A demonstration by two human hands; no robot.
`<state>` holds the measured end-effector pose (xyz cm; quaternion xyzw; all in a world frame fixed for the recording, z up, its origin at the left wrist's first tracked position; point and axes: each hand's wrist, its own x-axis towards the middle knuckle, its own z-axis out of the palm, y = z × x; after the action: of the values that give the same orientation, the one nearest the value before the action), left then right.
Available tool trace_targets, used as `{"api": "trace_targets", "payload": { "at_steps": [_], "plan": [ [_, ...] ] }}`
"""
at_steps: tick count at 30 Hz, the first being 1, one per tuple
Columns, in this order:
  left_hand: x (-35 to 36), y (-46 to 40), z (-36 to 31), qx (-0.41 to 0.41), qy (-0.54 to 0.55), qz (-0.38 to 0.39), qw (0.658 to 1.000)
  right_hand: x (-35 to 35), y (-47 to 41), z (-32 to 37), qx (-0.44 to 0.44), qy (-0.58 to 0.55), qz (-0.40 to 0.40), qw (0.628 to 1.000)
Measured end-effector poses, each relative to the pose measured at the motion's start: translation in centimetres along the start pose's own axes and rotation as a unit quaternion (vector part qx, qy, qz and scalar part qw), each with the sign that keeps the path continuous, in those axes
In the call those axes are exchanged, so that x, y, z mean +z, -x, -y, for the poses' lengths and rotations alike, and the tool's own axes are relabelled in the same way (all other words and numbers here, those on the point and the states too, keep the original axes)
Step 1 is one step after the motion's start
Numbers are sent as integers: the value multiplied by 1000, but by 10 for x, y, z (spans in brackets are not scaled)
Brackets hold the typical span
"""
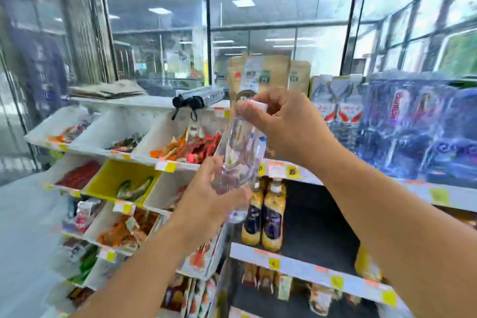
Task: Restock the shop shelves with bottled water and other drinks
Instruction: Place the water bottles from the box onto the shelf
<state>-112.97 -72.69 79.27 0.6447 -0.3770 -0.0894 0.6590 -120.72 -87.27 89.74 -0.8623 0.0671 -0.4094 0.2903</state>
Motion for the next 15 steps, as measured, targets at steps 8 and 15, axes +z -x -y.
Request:
{"api": "trace_targets", "payload": {
  "at_steps": [8,15],
  "plan": [
    [91,-41,-42,-48,245,207,946,-115,-9,-32,18,-110,-11,994],
    [173,-54,-52,-117,391,299,863,-182,4,-67,46,-92,-7,995]
  ]
}}
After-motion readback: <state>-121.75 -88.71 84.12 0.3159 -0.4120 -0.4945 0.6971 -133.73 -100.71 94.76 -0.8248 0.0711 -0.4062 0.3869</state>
